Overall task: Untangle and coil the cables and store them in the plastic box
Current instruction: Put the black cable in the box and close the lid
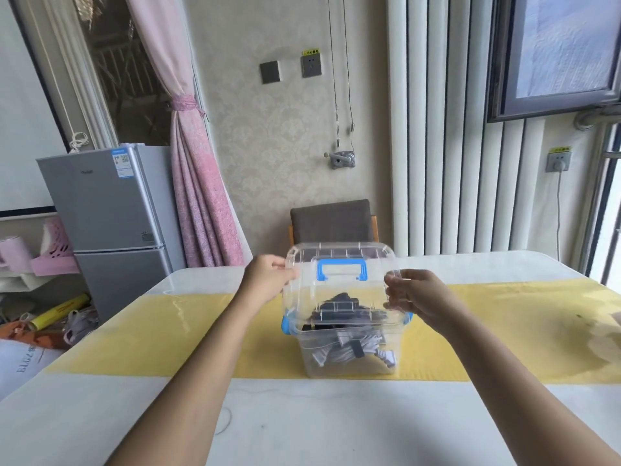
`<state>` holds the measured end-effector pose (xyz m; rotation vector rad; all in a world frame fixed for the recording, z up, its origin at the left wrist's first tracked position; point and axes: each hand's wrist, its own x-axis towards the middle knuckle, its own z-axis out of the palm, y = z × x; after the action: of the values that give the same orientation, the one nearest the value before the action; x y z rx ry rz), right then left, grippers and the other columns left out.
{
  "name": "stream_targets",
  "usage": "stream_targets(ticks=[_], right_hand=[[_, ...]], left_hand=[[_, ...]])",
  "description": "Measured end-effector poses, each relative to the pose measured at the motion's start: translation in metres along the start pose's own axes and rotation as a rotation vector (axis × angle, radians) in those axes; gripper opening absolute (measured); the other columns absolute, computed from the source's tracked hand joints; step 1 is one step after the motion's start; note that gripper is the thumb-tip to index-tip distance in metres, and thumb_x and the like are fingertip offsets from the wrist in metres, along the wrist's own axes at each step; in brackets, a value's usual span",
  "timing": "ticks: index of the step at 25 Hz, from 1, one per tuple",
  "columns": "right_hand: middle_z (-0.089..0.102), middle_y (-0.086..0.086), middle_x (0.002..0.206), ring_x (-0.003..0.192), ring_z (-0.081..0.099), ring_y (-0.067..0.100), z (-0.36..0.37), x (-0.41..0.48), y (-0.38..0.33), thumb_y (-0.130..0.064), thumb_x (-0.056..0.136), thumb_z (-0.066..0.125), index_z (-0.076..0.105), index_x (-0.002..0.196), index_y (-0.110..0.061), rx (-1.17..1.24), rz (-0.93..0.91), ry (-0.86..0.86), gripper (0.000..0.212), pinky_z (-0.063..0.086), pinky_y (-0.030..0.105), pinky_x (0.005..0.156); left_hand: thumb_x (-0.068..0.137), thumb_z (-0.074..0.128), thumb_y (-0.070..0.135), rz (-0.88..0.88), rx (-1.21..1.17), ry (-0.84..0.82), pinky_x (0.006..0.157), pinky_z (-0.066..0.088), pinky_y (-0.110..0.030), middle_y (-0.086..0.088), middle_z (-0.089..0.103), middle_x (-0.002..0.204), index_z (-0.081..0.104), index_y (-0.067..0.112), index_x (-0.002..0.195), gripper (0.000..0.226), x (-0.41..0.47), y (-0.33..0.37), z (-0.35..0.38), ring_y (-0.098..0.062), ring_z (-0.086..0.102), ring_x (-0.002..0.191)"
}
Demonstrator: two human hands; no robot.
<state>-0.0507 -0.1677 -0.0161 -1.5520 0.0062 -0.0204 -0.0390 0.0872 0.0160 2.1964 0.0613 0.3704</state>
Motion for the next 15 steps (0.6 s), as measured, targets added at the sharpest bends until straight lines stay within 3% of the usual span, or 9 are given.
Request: stream_targets(ticks=[2,4,7,10,11,12,14,15], right_hand=[[0.063,0.015,0.076,0.058,0.056,0.020,0.000,0.005,0.006,-0.012,0.088,0.064,0.045,0.128,-0.002,-0.149,0.011,0.092,0.045,0.052,0.039,0.069],[0.068,0.011,0.082,0.064,0.059,0.019,0.000,0.005,0.006,-0.024,0.087,0.064,0.049,0.128,-0.008,-0.491,-0.093,0.181,0.046,0.047,0.030,0.063],[0.069,0.009,0.094,0.087,0.060,0.022,-0.002,0.005,0.011,-0.037,0.084,0.065,0.063,0.111,-0.006,-0.858,-0.169,0.262,0.041,0.041,0.030,0.065],[0.061,0.013,0.074,0.070,0.053,0.025,-0.002,0.009,0.016,-0.035,0.083,0.066,0.063,0.075,-0.004,-0.954,-0.133,0.226,0.032,0.036,0.032,0.056],[0.061,0.012,0.076,0.071,0.054,0.025,-0.003,0.011,0.016,-0.035,0.084,0.066,0.063,0.077,-0.007,-0.935,-0.114,0.203,0.029,0.037,0.032,0.056],[0.066,0.012,0.088,0.081,0.059,0.025,-0.003,0.013,0.016,-0.035,0.084,0.065,0.067,0.093,-0.008,-0.896,-0.107,0.179,0.028,0.042,0.032,0.062],[0.066,0.011,0.113,0.100,0.060,0.026,-0.004,0.014,0.013,-0.031,0.084,0.066,0.059,0.122,-0.006,-0.810,-0.081,0.149,0.046,0.047,0.032,0.075],[0.066,0.012,0.114,0.100,0.061,0.026,-0.005,0.015,0.013,-0.028,0.084,0.066,0.059,0.123,-0.005,-0.767,-0.081,0.134,0.045,0.047,0.032,0.076]], left_hand=[[0.081,0.071,0.017,-0.064,-0.020,-0.036,0.075,0.055,-0.042,-0.008,0.064,0.064,0.070,-0.005,0.084,0.022,-0.001,-0.022,0.017,-0.020,0.056,0.060],[0.081,0.070,0.019,-0.092,0.003,-0.022,0.066,0.053,-0.036,-0.016,0.066,0.064,0.071,-0.007,0.077,0.026,0.001,-0.035,0.028,-0.020,0.053,0.055],[0.080,0.069,0.024,-0.083,0.109,0.008,0.058,0.037,-0.026,-0.012,0.057,0.062,0.069,0.001,0.070,0.025,0.006,-0.040,0.034,-0.019,0.044,0.056],[0.080,0.068,0.030,-0.057,0.220,0.019,0.055,0.031,-0.026,-0.005,0.054,0.059,0.062,0.016,0.065,0.021,0.008,-0.039,0.035,-0.018,0.042,0.058],[0.080,0.067,0.030,-0.056,0.249,0.021,0.053,0.030,-0.026,-0.003,0.051,0.054,0.062,0.015,0.064,0.023,0.008,-0.039,0.036,-0.018,0.040,0.055],[0.081,0.067,0.030,-0.059,0.273,0.016,0.051,0.028,-0.026,-0.001,0.048,0.050,0.061,0.014,0.064,0.024,0.008,-0.039,0.037,-0.018,0.037,0.052],[0.081,0.066,0.030,-0.077,0.290,-0.016,0.051,0.027,-0.027,-0.002,0.047,0.051,0.057,0.013,0.060,0.028,0.011,-0.040,0.039,-0.018,0.036,0.052],[0.081,0.066,0.029,-0.099,0.287,-0.035,0.051,0.026,-0.027,-0.003,0.045,0.052,0.050,0.012,0.056,0.034,0.012,-0.040,0.039,-0.018,0.034,0.052]])
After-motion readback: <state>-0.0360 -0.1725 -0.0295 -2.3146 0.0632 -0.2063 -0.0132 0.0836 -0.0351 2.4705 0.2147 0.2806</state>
